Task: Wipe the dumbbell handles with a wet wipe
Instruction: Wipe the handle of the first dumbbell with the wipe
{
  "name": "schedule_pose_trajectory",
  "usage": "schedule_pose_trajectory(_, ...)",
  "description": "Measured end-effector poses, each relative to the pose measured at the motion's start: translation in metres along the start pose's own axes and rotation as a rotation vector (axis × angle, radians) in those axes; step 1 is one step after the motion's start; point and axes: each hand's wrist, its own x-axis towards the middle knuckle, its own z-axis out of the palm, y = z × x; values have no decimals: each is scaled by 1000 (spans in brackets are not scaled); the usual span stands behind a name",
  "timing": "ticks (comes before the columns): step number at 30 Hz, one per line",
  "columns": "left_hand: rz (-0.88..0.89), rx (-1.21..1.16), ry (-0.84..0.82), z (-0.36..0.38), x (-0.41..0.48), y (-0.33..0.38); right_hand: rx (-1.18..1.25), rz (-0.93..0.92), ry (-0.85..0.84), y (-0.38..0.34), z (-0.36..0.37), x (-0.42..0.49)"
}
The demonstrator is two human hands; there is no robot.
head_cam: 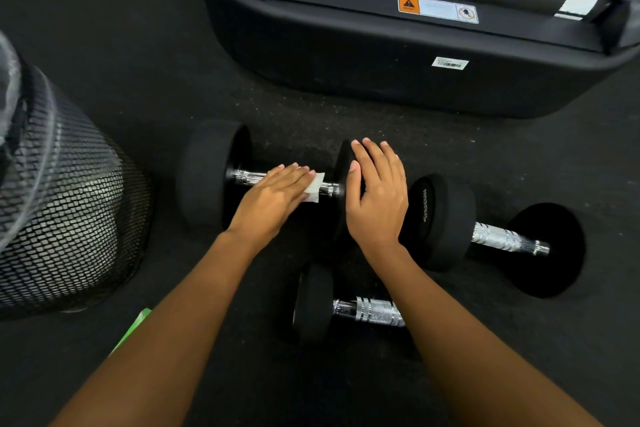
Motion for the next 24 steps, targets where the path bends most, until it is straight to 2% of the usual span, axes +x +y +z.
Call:
schedule_pose_trajectory(4, 32, 29, -6, -1, 2, 0, 5, -5, 3, 0, 0, -1)
schedule_pose_trajectory(9, -59, -25, 43, -2, 11, 8, 0, 2, -7, 0, 0, -1)
schedule_pose_trajectory(12, -92, -34, -24, -2, 25, 20, 2, 1, -4, 0, 0, 0)
schedule_pose_trajectory(15, 7, -10, -90, 1, 30, 25, 5, -2, 2, 0, 0, 0)
schedule_pose_trajectory(18, 50, 51, -69, -3, 23, 11, 14, -6, 6, 0, 1, 0)
schedule_pose_trajectory(24, -83, 46, -70, -4, 29, 15, 10, -3, 3, 1, 0, 0)
